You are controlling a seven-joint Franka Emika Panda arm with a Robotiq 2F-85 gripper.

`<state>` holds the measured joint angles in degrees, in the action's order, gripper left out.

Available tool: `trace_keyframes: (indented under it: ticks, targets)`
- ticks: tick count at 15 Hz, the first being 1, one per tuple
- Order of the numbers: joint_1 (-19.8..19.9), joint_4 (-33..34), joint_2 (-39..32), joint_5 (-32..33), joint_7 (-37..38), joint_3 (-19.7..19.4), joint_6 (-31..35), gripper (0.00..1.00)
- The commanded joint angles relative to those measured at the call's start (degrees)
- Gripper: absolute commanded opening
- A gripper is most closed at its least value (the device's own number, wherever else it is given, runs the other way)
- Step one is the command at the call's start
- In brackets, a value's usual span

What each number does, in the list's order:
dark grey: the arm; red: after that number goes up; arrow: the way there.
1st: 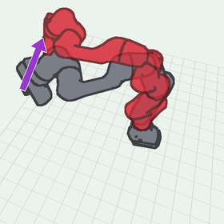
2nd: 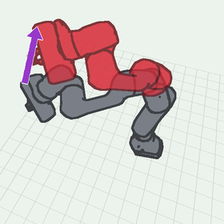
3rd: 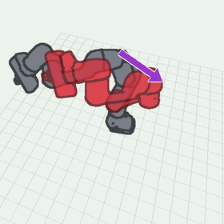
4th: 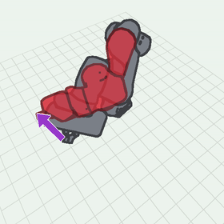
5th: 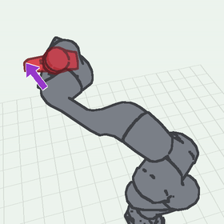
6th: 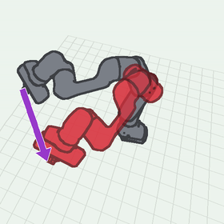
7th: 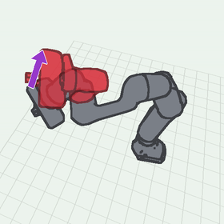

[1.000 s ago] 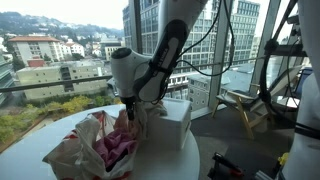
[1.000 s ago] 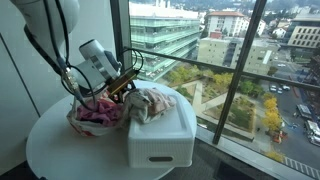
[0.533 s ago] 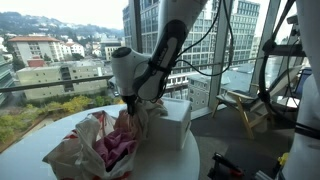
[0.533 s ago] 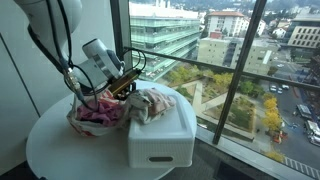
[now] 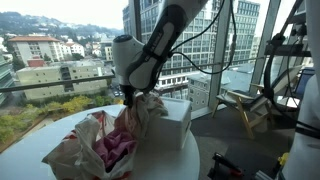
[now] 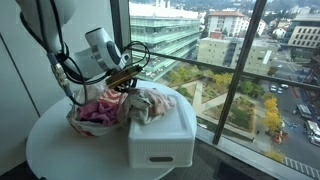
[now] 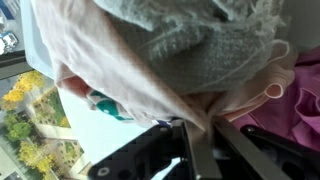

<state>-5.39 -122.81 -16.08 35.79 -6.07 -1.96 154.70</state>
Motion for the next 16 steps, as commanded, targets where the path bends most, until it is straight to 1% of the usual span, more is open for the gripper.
trace_keyframes:
  ticks: [1, 4, 7, 9, 11, 13, 14, 16]
  targets:
    - [-0.1, -0.9, 7.5, -1.7, 1.6, -0.1, -4.4, 0.02]
    - [-0.3, -0.7, 12.6, 3.7, 7.0, -1.0, -7.7, 0.02]
    - [0.6, -0.3, 17.8, 14.3, 15.1, -0.6, -15.8, 0.02]
    - [1.6, 0.2, 20.0, 18.7, 19.5, 0.5, -21.5, 0.02]
    - [2.3, 0.5, 21.8, 21.7, 23.2, 1.4, -26.6, 0.02]
    - [3.0, 1.2, 21.9, 23.4, 25.1, 1.9, -31.5, 0.02]
    - [3.4, 1.6, 21.1, 23.9, 25.4, 1.9, -32.7, 0.02]
    - [4.3, 2.6, 18.4, 24.0, 26.5, 1.2, -31.6, 0.02]
